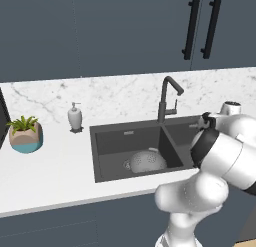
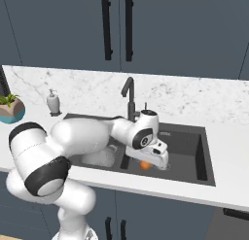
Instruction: Put the colander in the sink, put the tangerine in the colander, and turn on the sink faucet and pour water over the colander.
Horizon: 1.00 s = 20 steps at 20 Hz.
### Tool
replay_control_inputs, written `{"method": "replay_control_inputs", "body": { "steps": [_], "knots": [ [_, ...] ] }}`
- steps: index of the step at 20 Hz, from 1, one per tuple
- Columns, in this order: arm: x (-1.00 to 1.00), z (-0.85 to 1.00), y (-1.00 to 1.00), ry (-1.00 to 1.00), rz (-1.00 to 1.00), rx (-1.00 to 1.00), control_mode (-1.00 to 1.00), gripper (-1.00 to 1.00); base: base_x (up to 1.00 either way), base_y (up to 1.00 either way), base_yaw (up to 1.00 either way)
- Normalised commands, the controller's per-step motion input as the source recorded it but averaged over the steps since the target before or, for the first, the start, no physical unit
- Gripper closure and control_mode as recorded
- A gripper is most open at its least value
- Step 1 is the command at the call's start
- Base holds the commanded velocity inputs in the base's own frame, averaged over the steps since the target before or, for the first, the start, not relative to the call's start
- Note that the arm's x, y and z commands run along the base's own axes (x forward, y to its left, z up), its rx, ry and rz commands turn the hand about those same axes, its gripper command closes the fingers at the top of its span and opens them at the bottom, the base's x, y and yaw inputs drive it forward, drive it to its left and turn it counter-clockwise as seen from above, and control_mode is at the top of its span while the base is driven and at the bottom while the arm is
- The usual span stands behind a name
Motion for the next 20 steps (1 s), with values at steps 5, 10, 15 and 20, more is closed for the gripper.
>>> {"method": "replay_control_inputs", "body": {
  "steps": [5,10,15,20],
  "knots": [
    [0.06,0.22,0.67,0.06,0.16,0.06,-1.0,1.0,0.0,0.0,0.0],
    [0.07,0.34,0.49,0.0,0.09,0.18,-1.0,1.0,0.0,0.0,0.0],
    [0.1,0.12,0.72,0.01,0.08,0.15,-1.0,1.0,0.0,0.0,0.0],
    [0.17,0.0,0.91,-0.01,0.05,0.03,-1.0,1.0,0.0,0.0,0.0]
  ]
}}
